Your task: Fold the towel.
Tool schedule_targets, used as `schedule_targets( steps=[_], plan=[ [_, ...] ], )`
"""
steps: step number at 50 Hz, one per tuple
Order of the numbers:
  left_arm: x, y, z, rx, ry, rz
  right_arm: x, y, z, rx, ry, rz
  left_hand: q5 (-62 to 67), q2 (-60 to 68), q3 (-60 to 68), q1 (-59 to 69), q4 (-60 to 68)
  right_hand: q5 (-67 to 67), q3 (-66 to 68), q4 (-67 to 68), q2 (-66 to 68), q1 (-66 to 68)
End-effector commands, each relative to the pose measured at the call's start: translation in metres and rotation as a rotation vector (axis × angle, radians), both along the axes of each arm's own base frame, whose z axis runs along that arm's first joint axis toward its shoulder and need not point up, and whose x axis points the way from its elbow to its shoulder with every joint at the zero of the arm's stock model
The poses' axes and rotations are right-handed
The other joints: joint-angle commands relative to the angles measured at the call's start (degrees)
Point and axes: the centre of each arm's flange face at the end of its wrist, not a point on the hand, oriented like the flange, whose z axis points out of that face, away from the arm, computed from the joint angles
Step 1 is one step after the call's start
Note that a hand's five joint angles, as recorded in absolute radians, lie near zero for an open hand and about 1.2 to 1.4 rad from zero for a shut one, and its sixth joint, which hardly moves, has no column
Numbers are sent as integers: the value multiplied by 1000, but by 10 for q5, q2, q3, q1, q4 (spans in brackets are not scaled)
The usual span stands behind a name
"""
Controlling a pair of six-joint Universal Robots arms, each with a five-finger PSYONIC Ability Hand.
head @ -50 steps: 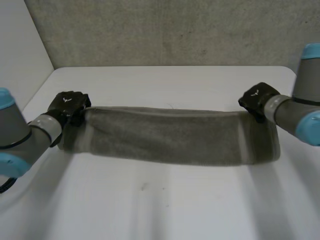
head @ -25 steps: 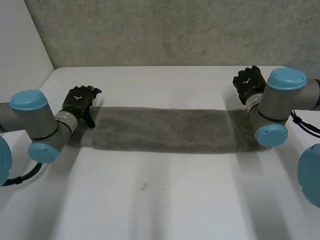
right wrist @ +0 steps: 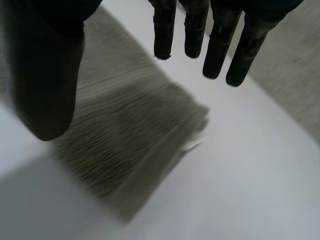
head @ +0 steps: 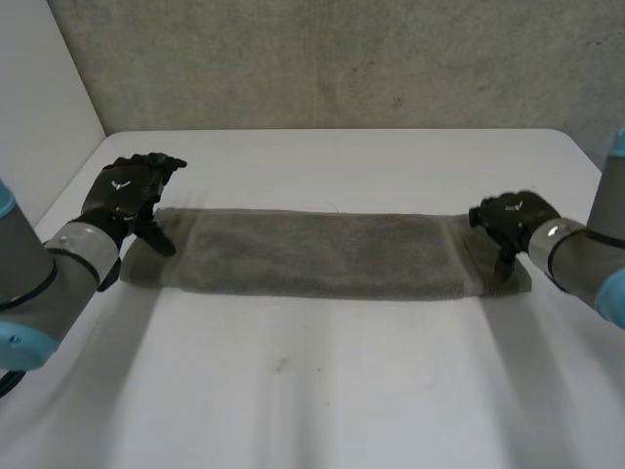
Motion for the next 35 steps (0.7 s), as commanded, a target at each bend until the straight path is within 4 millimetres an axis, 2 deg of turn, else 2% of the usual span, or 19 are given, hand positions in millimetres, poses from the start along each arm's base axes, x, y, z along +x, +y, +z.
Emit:
schedule_targets(
  steps=[1,7,9,11,13,14,15,17,19,20,22,27,28,30,31,32,33,34,35],
  plan=[
    [2,19,-7,-26,31,1,-8,3,-21,46,-21,-21,-17,4,4,0,4,72,83,83,89,80],
    [3,20,-7,-54,51,2,-11,0,-42,67,-7,-23,-17,4,4,0,5,89,99,100,106,97],
    [2,21,-8,-60,54,0,-11,-2,-46,70,-1,-29,-17,4,4,0,5,136,147,147,153,144],
    [2,21,-8,-59,55,0,-15,-6,-52,79,5,-40,-17,4,4,0,4,305,316,316,322,313],
    [2,21,-8,-59,55,0,-18,-9,-52,81,15,-48,-17,4,4,0,5,393,403,404,410,401],
    [2,21,-8,-59,55,0,-18,-9,-52,81,15,-48,-17,4,4,0,4,394,404,405,411,402],
    [2,21,-8,-59,55,0,-22,-11,-53,76,36,-53,-17,4,4,0,4,568,579,580,586,577],
    [2,21,-8,-59,55,0,-28,-14,-50,63,66,-70,-17,4,4,0,4,583,593,594,600,591],
    [3,21,-8,-58,55,2,-51,-23,-37,13,149,-153,-17,4,4,0,5,583,593,594,600,591],
    [4,21,-9,-55,54,5,-51,-23,-37,12,150,-154,-17,4,4,0,4,583,593,594,600,591],
    [4,21,-9,-53,54,3,-75,-32,-12,-60,223,-225,-17,4,4,0,5,583,593,594,600,591],
    [4,21,-9,-55,54,6,-96,-39,5,-118,392,-220,-17,4,4,0,5,583,593,594,600,591],
    [4,22,-9,-53,54,6,-96,-39,6,-118,393,-220,-17,4,4,0,4,583,593,594,600,591],
    [5,23,-9,-53,54,6,-93,-46,24,-200,489,-180,-17,4,4,0,4,583,593,594,600,591],
    [5,23,-7,-59,55,8,-93,-46,24,-200,490,-180,-17,4,4,0,5,583,593,594,600,591],
    [5,23,-7,-59,55,8,-91,-51,34,-242,508,-179,-17,4,4,0,5,583,593,594,600,591],
    [5,23,-6,-61,55,8,-83,-52,46,-283,500,-176,-17,4,4,0,5,583,593,594,600,591],
    [6,23,-6,-63,55,9,-83,-52,46,-283,500,-176,-17,4,4,0,5,583,593,594,600,591],
    [6,23,-6,-63,55,9,-62,-51,57,-332,481,-142,-17,4,4,0,5,583,593,594,600,591]
  ],
)
